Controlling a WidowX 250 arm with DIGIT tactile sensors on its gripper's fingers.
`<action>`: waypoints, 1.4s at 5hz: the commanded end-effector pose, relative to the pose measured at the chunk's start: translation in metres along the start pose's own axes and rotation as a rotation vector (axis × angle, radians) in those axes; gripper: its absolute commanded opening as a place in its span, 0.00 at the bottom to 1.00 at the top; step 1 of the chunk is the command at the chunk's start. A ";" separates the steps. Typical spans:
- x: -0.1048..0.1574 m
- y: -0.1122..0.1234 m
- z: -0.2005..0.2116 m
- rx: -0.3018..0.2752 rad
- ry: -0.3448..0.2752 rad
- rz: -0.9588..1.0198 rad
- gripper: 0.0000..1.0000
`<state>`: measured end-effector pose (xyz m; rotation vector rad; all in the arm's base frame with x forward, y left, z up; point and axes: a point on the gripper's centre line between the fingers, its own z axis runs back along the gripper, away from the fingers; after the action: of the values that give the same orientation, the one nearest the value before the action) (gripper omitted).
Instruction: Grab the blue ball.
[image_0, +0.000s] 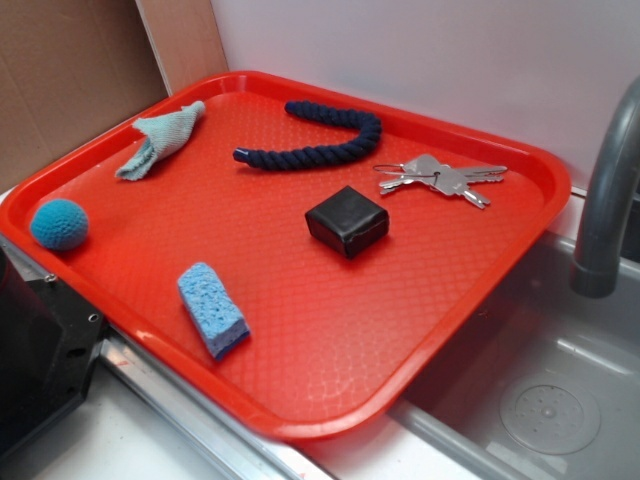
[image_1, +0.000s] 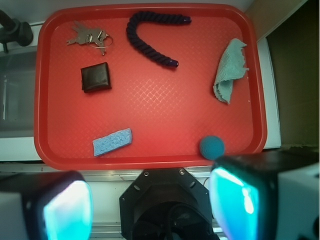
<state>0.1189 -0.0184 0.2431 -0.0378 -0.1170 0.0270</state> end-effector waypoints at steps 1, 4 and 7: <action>0.000 0.000 0.000 0.000 0.000 0.000 1.00; 0.024 0.071 -0.150 0.062 0.043 -0.097 1.00; -0.025 0.107 -0.185 0.127 0.183 -0.037 1.00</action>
<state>0.1082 0.0775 0.0454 0.0725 0.0965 -0.0051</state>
